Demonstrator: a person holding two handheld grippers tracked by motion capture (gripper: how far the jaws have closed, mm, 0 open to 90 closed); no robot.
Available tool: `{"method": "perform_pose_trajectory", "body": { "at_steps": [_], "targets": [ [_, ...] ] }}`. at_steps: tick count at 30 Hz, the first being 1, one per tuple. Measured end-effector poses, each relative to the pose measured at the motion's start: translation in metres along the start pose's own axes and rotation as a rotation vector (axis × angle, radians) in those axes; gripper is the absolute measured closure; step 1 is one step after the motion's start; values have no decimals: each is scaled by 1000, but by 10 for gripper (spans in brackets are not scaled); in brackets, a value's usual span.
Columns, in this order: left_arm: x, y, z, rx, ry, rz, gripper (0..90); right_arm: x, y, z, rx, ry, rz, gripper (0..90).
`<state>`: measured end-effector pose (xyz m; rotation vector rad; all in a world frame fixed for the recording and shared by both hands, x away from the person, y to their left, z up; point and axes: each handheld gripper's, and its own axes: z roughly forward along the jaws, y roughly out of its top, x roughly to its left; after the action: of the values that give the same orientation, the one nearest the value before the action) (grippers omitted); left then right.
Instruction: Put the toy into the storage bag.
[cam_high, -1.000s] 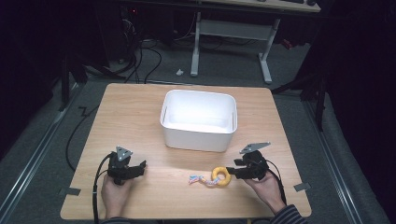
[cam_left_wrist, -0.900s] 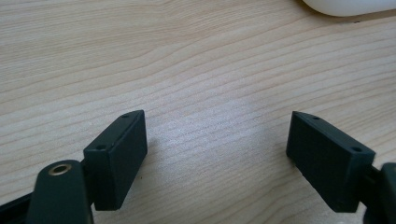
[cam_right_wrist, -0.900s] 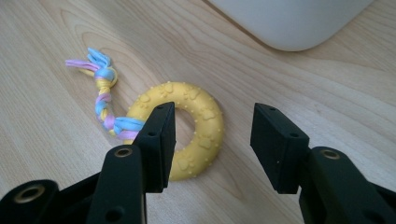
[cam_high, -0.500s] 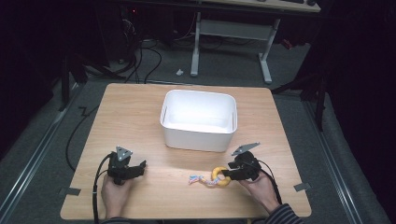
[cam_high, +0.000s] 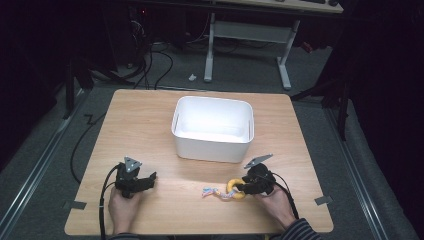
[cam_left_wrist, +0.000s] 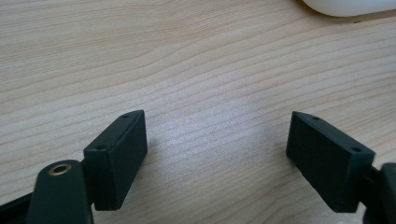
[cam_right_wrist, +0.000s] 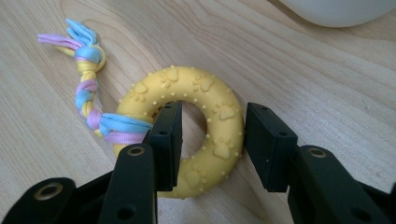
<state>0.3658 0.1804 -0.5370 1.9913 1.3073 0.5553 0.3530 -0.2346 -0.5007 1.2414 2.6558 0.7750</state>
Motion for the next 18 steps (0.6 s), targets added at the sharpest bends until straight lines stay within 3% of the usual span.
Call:
{"method": "perform_pose_trajectory", "body": {
  "at_steps": [6,18],
  "targets": [
    [0,0,0,0,0,0,209,4,0,3,9,-39,-39,609],
    [0,0,0,0,0,0,210,7,-1,3,5,-71,-59,656]
  ]
}}
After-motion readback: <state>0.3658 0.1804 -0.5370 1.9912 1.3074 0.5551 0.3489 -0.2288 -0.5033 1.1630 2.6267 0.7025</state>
